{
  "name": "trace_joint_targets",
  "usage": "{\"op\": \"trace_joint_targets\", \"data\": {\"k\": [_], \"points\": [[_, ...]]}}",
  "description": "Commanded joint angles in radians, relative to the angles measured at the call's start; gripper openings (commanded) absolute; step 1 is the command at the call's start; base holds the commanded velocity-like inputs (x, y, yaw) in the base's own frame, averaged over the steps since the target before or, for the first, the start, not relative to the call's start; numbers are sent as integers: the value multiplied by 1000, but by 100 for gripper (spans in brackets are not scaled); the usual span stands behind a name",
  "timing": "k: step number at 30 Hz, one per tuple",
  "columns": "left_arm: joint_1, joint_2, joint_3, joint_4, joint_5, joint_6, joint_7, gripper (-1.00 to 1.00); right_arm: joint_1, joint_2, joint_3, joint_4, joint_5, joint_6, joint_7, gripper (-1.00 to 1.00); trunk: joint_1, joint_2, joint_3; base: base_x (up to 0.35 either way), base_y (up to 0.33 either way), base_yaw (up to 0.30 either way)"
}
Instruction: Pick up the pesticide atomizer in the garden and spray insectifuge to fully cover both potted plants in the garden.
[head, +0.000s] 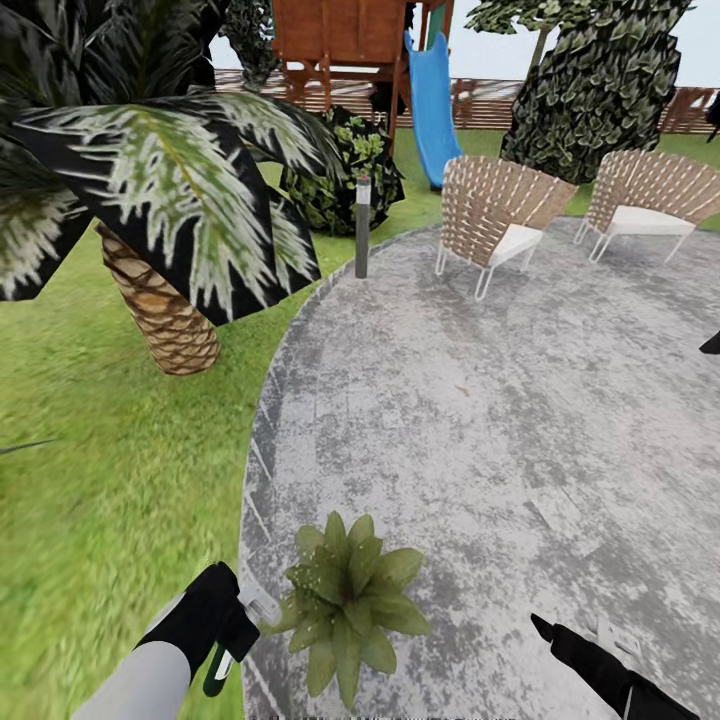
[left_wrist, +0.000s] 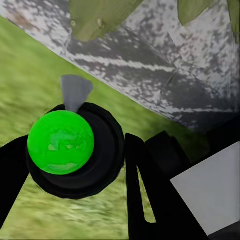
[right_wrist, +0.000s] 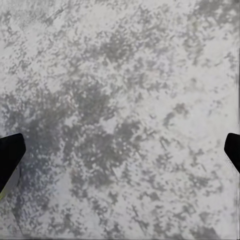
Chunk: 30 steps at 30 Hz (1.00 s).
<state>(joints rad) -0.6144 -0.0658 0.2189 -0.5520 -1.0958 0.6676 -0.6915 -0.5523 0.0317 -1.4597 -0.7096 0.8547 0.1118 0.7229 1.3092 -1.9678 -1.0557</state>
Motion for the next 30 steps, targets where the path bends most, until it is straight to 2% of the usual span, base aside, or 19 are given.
{"op": "trace_joint_targets", "data": {"k": [1, 5, 13, 21, 26, 30], "points": [[-1, -2, 8, -2, -9, 3, -8, -100, -1, 1, -5, -2, 3, 5, 7, 100, 0, 0, -1, -165, -279, 259], [-1, -2, 11, -3, -4, 3, -8, -100, -1, 1, -5, -2, 3, 5, 6, 100, 0, 0, -3, -128, -297, 259], [-1, -2, 38, -3, -4, 3, -8, -100, -1, 0, -5, -2, 3, 5, 5, 100, 0, 0, -7, -11, -325, 229], [-1, 0, 39, -3, -4, 3, -8, -100, -1, 0, -5, -2, 3, 5, 6, 100, 0, 0, -7, 0, -44, 59], [-1, 0, 39, -3, -4, 3, -8, -100, -1, 0, -5, -2, 3, 5, 4, 100, 0, 0, -7, 0, -1, 235], [-1, 0, 39, -3, -4, 3, -8, -100, -1, 0, -5, -2, 3, 5, 4, 100, 0, 0, -7, 0, -207, 249]]}}
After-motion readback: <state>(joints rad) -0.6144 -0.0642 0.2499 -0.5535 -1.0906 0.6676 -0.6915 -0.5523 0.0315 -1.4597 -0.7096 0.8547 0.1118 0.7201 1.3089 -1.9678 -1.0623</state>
